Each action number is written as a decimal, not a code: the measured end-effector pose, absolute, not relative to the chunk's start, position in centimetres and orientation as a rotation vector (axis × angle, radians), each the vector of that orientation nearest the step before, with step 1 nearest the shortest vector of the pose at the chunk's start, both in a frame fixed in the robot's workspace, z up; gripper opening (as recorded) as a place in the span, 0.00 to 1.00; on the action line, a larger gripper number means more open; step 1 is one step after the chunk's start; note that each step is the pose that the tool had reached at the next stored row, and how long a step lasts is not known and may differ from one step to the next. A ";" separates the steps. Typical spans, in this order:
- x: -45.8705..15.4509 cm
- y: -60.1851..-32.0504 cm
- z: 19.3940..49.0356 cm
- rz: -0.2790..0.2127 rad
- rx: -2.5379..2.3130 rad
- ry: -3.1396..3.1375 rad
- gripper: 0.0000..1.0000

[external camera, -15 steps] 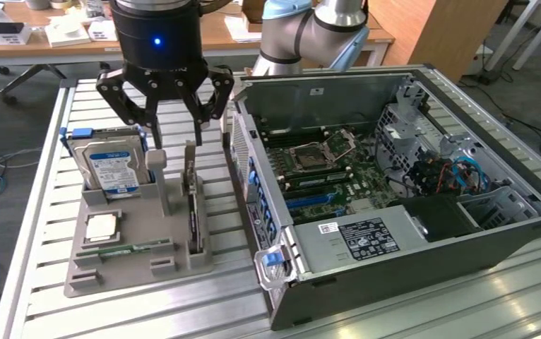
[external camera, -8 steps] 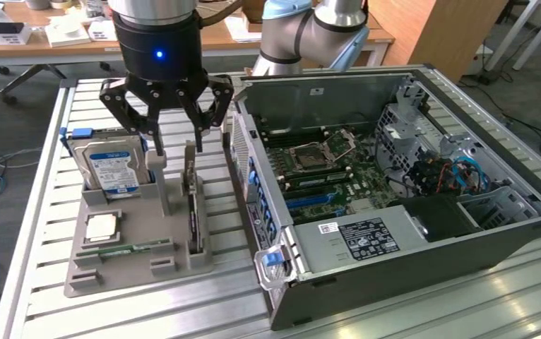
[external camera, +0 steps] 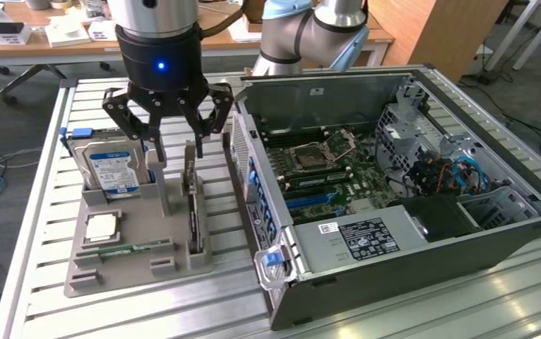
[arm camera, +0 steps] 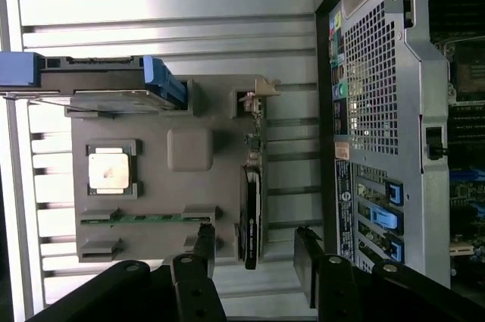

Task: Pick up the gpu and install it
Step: 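Pick up the gpu and move the gpu toward the slot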

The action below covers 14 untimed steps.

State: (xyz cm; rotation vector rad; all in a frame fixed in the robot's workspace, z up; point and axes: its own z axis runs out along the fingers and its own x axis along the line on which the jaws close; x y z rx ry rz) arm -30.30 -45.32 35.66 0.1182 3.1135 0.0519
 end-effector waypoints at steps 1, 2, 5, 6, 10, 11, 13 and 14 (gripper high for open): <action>-30.3 -45.3 35.5 0.052 0.118 3.114 0.55; -30.3 -45.3 35.4 0.052 0.118 3.113 0.55; -30.3 -45.3 35.0 0.052 0.118 3.113 0.55; -30.3 -45.3 34.9 0.052 0.118 3.114 0.55; -30.3 -45.3 34.5 0.052 0.118 3.114 0.55; -30.3 -45.3 34.4 0.052 0.118 3.114 0.55; -30.3 -45.3 34.3 0.052 0.118 3.114 0.55; -30.3 -45.3 34.3 0.052 0.118 3.114 0.55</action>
